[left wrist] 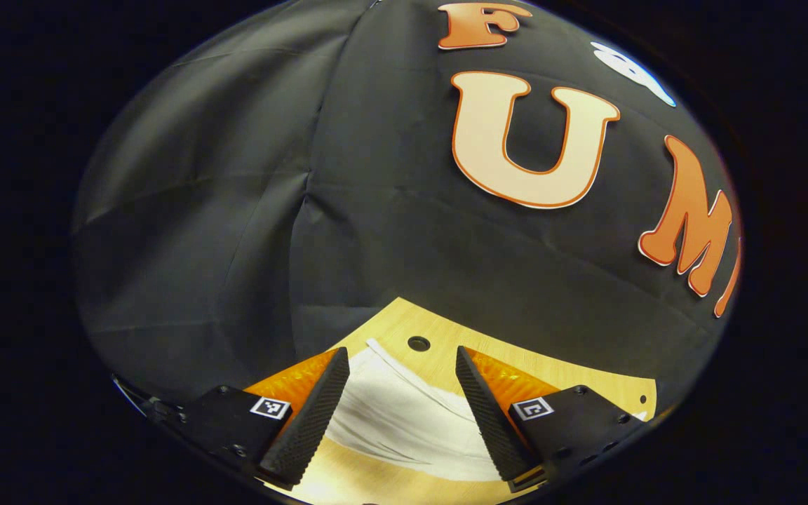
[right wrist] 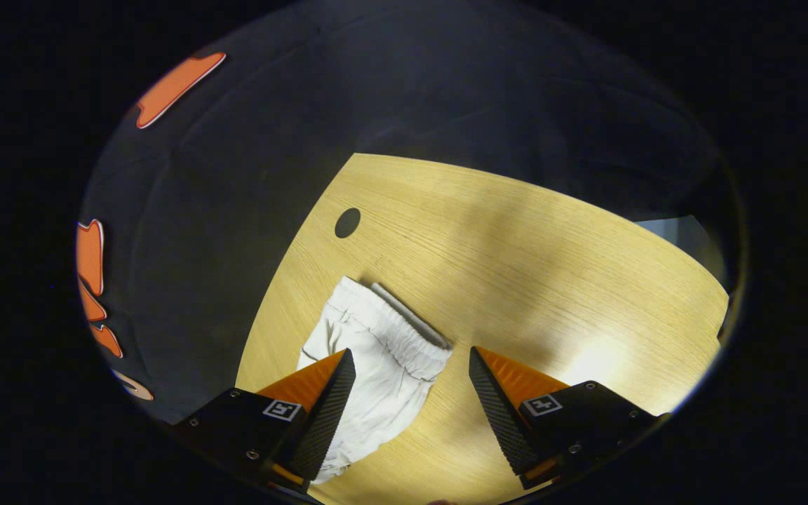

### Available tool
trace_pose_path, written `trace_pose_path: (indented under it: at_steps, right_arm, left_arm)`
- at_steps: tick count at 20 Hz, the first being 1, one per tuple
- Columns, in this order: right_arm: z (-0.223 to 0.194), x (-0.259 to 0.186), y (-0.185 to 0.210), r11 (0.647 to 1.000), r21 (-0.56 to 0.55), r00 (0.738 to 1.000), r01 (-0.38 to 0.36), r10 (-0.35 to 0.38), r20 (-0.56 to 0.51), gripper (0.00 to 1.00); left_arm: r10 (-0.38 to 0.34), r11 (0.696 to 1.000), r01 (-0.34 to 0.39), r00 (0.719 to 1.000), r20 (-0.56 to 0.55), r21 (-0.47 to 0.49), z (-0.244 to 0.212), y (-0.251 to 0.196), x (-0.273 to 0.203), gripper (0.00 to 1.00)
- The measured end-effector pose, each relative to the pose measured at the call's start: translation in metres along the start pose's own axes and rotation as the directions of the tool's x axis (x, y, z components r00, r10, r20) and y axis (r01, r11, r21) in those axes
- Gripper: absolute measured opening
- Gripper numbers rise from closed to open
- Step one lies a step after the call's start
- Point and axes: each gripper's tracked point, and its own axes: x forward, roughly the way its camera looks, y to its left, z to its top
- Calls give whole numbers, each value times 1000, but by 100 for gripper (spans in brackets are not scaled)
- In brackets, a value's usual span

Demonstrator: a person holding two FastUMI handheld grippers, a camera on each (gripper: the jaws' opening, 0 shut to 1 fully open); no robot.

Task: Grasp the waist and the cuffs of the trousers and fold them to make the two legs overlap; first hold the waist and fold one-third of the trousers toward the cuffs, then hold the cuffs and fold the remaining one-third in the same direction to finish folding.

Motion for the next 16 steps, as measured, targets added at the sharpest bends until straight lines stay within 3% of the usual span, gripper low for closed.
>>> trace_pose_path:
  at_steps: [9, 11, 16]
  right_arm:
    - [-16, 39, 6, 999, 30, 997, 29, -26, -72, 98]
    - [-15, 39, -4, 998, 44, 997, 49, -46, -69, 86]
    - [-12, 42, 0, 997, 60, 997, 46, -43, -65, 17]
  left_arm:
    - [72, 997, -72, 997, 9, 8, 0, -2, -2, 99]
    - [73, 997, -73, 997, 11, -3, -2, -3, -2, 100]
    - [77, 997, -77, 997, -3, -26, -4, -1, -2, 99]
